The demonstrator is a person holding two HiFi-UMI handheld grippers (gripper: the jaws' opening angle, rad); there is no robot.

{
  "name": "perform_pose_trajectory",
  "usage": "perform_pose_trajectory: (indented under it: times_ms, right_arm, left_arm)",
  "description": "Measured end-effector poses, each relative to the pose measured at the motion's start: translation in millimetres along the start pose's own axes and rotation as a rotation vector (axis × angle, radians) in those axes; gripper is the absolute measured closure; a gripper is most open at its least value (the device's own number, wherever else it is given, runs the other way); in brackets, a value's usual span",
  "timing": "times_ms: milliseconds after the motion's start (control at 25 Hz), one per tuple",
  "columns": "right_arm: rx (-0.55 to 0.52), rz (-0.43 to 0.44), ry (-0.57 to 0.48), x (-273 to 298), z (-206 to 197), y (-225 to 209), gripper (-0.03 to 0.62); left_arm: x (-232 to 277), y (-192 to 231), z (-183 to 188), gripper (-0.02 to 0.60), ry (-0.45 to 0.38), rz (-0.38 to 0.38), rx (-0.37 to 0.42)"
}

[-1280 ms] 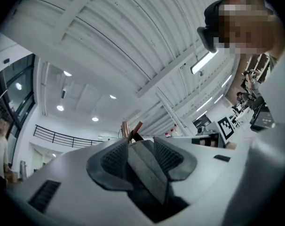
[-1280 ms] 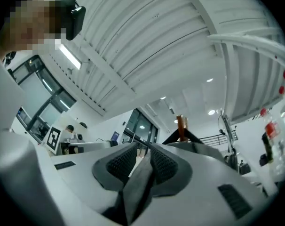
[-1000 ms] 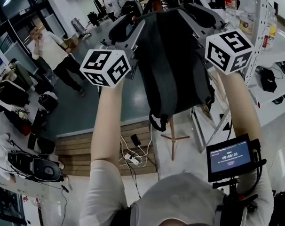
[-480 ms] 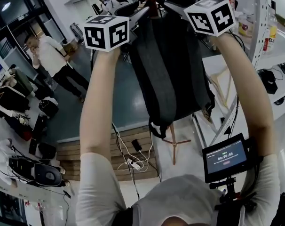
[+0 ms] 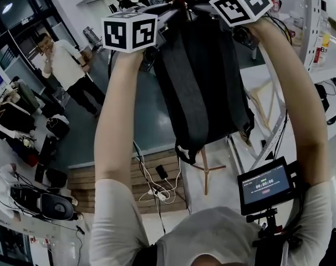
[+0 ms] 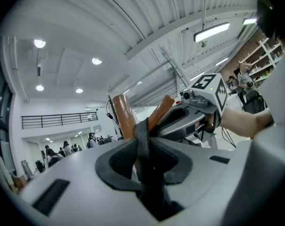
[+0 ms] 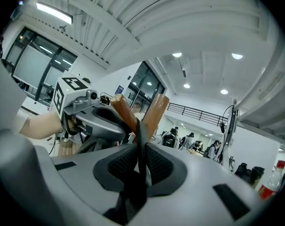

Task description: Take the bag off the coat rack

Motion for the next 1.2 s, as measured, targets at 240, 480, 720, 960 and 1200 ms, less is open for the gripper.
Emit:
perform_pose_trajectory:
  times_ms: [240, 480, 720, 960, 1200]
  right_arm:
    - [-0.019, -0.083, -0.005, 3.6, 2.9, 5.4, 0.551]
    - [0.002, -0.142, -0.070, -1.0, 1.0, 6.7, 0.553]
    - [0.055, -0.167, -0.123, -14.0, 11.9, 6.5, 0.553]
    - [0.029, -0.173, -0.183, -38.4, 38.4, 21.1, 0.553]
    - [-0.024, -0.179, -0.240, -56.9, 56.8, 40.8, 0.553]
  left_arm:
    - [-3.2, 0.7, -1.2, 0.529, -0.014, 0.084, -0.020]
    - [-7.1, -3.9, -1.3, 0.538, -0.032, 0.140, -0.015]
    - [-17.9, -6.0, 11.7, 0.540, -0.036, 0.116, -0.070]
    - [-45.5, -20.4, 39.1, 0.540, -0.076, 0.142, -0.023]
    - [-71.7, -33.9, 55.5, 0.540, -0.113, 0.157, -0.001]
Point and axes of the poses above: the fingertips, and each gripper's own axes: x forward along the fingers, y to its left, z out of its top, the point moved 5 cm from there along -x, backward along the fingers, and after that the axes turned 2 degrees about y, right-handed, at the moved point
